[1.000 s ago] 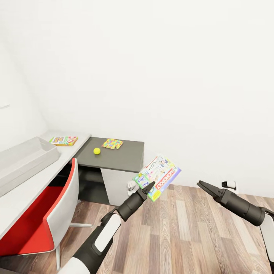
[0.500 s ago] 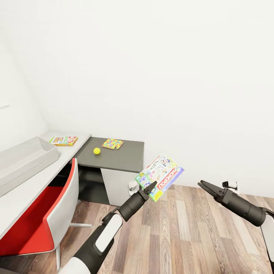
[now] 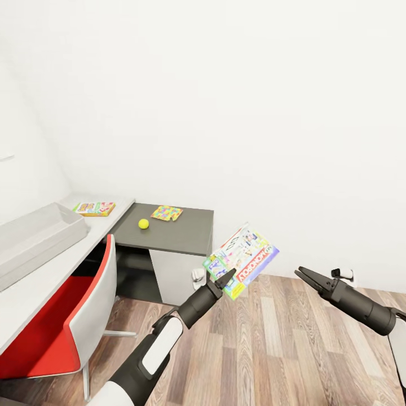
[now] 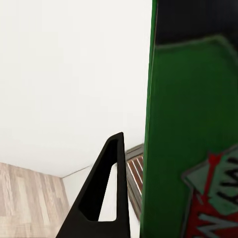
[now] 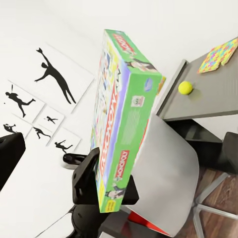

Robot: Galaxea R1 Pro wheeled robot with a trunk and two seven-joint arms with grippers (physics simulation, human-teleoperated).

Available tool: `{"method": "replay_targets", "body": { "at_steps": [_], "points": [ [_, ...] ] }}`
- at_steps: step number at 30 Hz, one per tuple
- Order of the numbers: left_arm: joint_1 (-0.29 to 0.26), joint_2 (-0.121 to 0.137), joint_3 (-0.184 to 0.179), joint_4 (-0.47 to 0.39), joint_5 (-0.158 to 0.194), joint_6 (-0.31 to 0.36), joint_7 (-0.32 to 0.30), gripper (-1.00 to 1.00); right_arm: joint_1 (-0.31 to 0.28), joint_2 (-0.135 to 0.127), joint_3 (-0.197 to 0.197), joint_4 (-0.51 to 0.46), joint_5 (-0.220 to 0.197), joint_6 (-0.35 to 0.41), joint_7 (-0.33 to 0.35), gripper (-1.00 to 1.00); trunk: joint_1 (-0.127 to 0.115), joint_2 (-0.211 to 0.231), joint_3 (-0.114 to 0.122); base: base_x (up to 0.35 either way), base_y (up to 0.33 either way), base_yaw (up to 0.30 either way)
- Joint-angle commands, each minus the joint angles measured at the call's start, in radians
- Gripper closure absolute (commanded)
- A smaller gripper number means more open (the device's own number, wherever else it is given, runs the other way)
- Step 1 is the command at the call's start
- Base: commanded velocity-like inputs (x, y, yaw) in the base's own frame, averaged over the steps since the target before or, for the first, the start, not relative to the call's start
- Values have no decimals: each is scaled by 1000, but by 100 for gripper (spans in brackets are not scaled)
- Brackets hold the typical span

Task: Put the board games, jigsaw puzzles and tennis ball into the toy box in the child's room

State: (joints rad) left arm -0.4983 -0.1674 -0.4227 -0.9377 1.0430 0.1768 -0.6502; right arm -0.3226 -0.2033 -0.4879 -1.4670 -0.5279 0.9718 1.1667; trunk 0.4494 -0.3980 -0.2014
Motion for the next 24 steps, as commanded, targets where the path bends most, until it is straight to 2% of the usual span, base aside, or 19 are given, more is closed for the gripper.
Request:
{"method": "replay_targets", "body": {
  "at_steps": [1, 11, 18, 24],
  "points": [
    [-1, 0, -1, -1, 11, 10, -8, 100, -1, 0, -4, 0, 0, 5, 2, -100, 1, -2, -2, 0, 0, 0],
    [1, 0, -13, -20, 43, 11, -41, 100, -1, 1, -20, 0, 0, 4, 2, -100, 1, -2, -2, 0, 0, 0],
    [0, -1, -56, -37, 60, 11, -46, 100, 0, 6, -21, 1, 1, 2, 3, -100, 1, -2, -2, 0, 0, 0],
    [0, -3, -71, -42, 65, 11, -46, 100, 0, 8, -19, 1, 0, 0, 2, -100, 1, -2, -2, 0, 0, 0]
  ]
}}
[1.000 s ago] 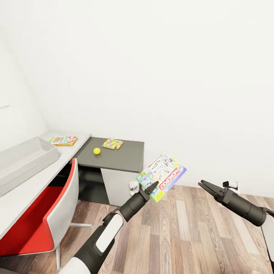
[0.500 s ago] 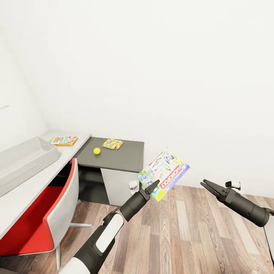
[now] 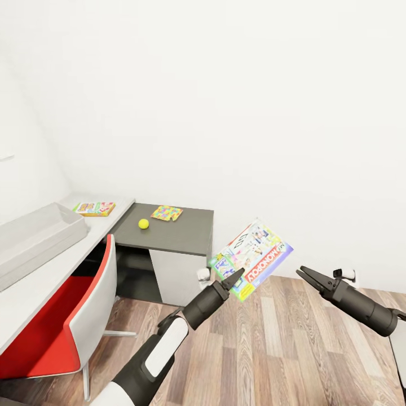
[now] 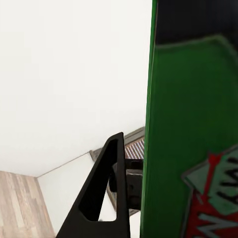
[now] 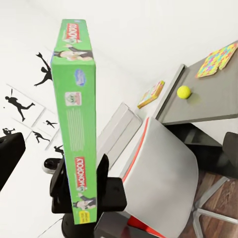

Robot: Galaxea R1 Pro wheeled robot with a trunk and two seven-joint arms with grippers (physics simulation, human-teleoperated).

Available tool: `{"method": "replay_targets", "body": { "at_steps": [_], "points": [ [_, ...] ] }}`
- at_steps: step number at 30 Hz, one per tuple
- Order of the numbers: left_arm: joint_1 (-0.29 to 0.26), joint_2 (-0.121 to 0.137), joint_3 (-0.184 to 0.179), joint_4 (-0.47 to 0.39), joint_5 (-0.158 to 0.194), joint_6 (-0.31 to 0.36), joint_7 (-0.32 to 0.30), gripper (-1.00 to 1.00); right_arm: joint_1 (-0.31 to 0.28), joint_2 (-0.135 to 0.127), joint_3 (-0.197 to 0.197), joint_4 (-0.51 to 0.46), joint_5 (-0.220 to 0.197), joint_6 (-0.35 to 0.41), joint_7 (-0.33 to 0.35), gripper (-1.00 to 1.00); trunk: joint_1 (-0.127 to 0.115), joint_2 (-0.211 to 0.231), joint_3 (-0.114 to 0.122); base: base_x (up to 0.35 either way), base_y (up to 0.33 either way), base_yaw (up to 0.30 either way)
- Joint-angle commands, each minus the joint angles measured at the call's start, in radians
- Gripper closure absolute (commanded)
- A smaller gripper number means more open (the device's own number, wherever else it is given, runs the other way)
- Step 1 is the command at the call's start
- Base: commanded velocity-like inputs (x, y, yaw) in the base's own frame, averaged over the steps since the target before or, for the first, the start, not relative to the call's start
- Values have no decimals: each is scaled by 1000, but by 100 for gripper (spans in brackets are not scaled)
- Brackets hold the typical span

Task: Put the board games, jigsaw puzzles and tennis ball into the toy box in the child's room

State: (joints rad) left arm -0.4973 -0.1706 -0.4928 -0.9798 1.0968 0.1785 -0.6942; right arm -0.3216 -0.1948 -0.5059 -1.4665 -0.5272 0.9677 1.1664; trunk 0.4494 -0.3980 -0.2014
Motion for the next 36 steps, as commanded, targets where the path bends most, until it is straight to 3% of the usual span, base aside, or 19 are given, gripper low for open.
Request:
{"method": "replay_targets", "body": {
  "at_steps": [1, 20, 36],
  "points": [
    [-1, 0, -2, 0, 12, 9, -2, 100, -1, 0, 0, 0, 0, 4, 2, -100, 1, -2, -2, 0, 0, 0],
    [-2, -3, -12, -3, 27, 9, 4, 100, -1, 3, 14, -15, 2, 12, -5, -100, 1, -2, -2, 0, 0, 0],
    [-17, -4, -29, -3, 44, 8, 73, 100, -2, 4, 33, -17, 6, 12, -9, -100, 1, -2, -2, 0, 0, 117]
  ]
}}
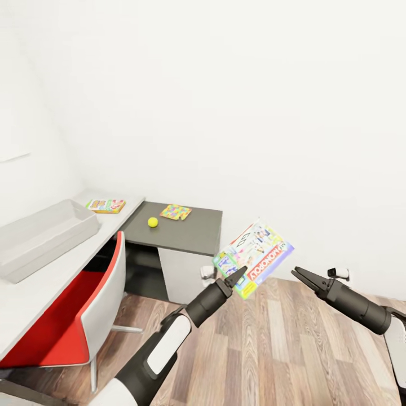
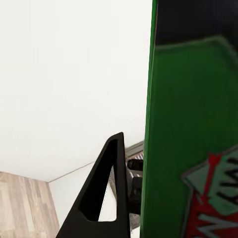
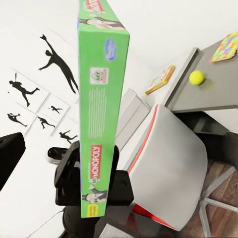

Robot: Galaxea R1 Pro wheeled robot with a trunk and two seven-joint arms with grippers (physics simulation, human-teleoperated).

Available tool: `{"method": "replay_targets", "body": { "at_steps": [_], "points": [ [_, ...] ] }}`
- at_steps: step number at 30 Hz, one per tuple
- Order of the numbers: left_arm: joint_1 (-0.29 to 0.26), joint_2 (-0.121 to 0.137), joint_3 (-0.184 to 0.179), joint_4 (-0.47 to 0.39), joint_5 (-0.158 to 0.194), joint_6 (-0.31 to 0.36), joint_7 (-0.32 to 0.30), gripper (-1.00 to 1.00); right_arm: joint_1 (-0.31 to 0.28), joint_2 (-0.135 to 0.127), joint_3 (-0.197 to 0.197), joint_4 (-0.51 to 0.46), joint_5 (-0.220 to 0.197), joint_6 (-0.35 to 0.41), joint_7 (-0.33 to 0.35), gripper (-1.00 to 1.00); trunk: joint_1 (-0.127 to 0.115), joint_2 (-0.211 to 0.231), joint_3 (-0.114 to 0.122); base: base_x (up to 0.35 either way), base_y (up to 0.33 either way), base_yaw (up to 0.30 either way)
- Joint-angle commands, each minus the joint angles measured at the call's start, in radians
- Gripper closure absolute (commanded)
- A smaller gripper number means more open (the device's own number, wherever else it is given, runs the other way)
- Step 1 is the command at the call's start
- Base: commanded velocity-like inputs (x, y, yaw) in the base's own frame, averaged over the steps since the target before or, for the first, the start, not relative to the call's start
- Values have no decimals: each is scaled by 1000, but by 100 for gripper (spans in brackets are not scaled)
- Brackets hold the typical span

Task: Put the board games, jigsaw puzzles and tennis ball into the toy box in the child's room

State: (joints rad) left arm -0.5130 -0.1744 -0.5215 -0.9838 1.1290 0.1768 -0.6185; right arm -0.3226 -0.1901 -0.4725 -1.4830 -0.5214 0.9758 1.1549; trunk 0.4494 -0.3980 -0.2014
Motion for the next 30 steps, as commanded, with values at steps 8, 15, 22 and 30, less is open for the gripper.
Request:
{"method": "replay_targets", "body": {
  "at_steps": [8, 15, 22, 30],
  "points": [
    [-14, 0, -21, 0, 16, 8, 35, 100, -2, 0, 6, 0, 3, 4, 2, -100, 1, -2, -2, 0, 0, 130],
    [-16, 0, -25, 0, 17, 8, 45, 100, -2, 0, 6, 0, 4, 4, 2, -100, 1, -2, -2, 0, 0, 35],
    [-17, 0, -32, 0, 17, 1, 48, 100, -3, 0, 6, 0, 4, 4, 2, -100, 1, -2, -2, 0, 0, 11],
    [-20, 0, -67, 0, 23, -9, 56, 100, -3, 0, 6, 0, 4, 3, 2, -100, 1, -2, -2, 0, 0, 3]
  ]
}}
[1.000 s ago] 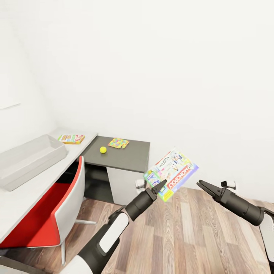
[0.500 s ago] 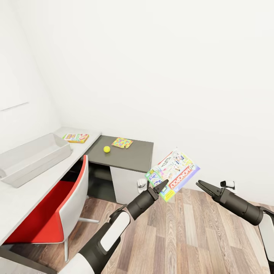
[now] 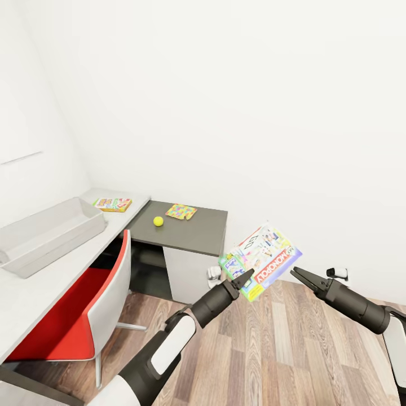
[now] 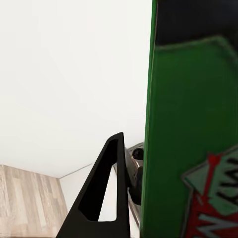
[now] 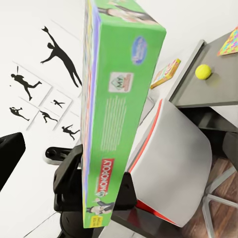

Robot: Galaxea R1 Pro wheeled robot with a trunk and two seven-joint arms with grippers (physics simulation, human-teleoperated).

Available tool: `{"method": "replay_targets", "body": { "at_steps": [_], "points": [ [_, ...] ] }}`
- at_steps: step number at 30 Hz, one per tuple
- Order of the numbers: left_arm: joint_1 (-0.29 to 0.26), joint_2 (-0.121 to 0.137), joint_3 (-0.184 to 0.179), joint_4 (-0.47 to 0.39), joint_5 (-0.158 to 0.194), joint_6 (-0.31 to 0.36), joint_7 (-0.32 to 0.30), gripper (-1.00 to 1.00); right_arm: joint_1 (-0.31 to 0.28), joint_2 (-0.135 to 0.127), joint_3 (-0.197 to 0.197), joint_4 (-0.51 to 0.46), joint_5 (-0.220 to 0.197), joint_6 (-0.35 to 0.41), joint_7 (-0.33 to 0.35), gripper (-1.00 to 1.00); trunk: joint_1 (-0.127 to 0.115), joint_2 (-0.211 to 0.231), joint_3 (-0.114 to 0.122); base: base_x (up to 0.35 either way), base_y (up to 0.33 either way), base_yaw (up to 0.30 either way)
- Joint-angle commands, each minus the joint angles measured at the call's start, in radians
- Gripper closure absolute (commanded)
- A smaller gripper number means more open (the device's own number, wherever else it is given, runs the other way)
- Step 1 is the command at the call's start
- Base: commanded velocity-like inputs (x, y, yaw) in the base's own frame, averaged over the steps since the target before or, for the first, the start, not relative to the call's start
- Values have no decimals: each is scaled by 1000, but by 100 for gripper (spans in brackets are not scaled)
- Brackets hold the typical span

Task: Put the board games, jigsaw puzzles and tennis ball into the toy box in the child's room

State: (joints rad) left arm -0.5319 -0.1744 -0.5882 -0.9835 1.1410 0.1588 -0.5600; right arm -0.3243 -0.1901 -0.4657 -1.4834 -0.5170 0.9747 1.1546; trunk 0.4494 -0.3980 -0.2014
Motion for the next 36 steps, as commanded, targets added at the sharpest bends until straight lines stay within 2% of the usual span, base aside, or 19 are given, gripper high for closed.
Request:
{"method": "replay_targets", "body": {
  "at_steps": [1, 5, 12, 17, 36],
  "points": [
    [-2, 0, -4, 0, 17, 8, -1, 100, -1, 0, -1, 0, 0, 4, 3, -100, 1, -2, -2, 0, 0, 1],
    [-3, 0, -13, 0, 30, 7, 1, 100, -1, 0, -1, 0, 1, 4, 3, -100, 1, -2, -2, 0, 0, 1],
    [-9, 0, -76, -1, 58, -30, 13, 100, -1, 0, -1, 0, 0, 4, 3, -100, 1, -2, -2, 0, 0, 0],
    [-12, 0, -100, -2, 63, -43, 22, 100, -1, 0, -1, 0, 0, 5, 3, -100, 1, -2, -2, 0, 0, 0],
    [-14, 0, -118, 0, 66, -54, 31, 100, -1, -1, -2, 0, 0, 5, 3, -100, 1, -2, -2, 0, 0, 0]
  ]
}}
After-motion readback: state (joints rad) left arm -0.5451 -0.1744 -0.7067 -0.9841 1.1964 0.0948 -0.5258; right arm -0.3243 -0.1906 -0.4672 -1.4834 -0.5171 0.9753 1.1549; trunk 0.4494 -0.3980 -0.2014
